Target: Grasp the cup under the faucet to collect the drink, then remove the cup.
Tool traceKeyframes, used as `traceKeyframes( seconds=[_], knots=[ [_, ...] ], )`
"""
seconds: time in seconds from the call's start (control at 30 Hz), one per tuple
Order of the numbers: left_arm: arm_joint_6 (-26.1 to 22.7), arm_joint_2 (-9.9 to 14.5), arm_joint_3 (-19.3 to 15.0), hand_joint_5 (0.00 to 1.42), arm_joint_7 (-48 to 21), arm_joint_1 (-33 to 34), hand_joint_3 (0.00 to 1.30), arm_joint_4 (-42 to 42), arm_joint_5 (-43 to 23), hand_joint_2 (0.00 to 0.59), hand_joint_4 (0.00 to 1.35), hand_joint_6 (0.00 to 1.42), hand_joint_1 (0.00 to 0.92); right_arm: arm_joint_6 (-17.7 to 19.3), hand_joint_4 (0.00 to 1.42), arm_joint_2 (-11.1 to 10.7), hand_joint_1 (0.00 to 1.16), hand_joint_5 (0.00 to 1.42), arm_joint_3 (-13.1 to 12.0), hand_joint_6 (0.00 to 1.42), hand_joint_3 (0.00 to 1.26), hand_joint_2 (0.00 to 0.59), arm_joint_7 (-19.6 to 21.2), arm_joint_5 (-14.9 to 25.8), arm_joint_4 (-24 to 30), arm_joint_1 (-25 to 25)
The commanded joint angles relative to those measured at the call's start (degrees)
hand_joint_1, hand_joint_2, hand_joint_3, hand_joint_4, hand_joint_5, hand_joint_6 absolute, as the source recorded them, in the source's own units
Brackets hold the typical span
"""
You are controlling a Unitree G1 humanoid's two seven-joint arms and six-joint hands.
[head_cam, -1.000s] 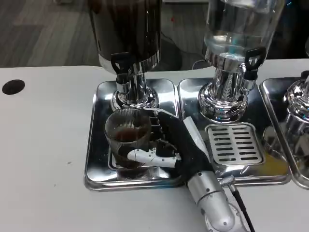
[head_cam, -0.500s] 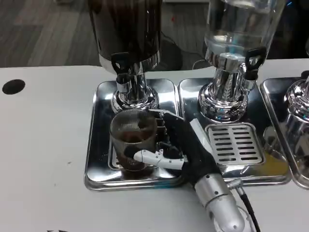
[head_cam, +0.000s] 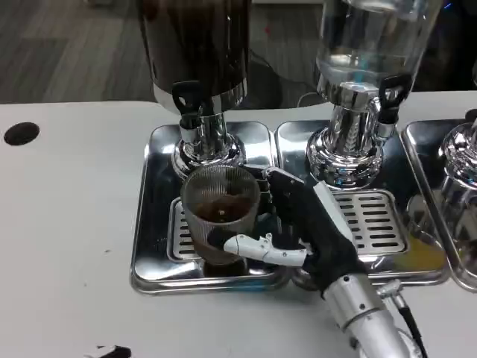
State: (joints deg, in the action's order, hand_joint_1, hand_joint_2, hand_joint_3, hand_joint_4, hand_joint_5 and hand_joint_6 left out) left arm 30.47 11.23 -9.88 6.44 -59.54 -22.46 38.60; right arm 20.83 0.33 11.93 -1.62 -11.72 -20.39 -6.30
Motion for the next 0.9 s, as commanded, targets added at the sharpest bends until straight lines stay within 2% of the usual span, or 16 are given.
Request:
traceKeyframes(
  seconds=[0.03,0.37,0.9],
  knots=[
    [-1.6,0.6,1.4,0.4,-0.7,1.3,0.34,-0.4,0.9,0.097,0.24,0.76,0.0,1.1,0.45,-2.1,0.81,0.45,-0.9,0.43,0.43,0.073,-1.5,1.4,5.4,2.6],
    [-5.3,1.4,4.8,0.4,-0.9,3.6,0.34,-0.1,2.6,0.097,0.24,0.76,0.0,2.9,0.45,-6.3,0.81,0.45,-2.9,0.43,0.43,0.072,-5.7,5.0,9.6,9.3],
    [-10.1,2.6,7.9,0.41,-1.3,6.0,0.34,-0.4,3.8,0.099,0.24,0.79,0.0,6.6,0.45,-8.5,0.81,0.45,-5.0,0.43,0.43,0.072,-10.1,9.3,11.3,14.1]
  ],
)
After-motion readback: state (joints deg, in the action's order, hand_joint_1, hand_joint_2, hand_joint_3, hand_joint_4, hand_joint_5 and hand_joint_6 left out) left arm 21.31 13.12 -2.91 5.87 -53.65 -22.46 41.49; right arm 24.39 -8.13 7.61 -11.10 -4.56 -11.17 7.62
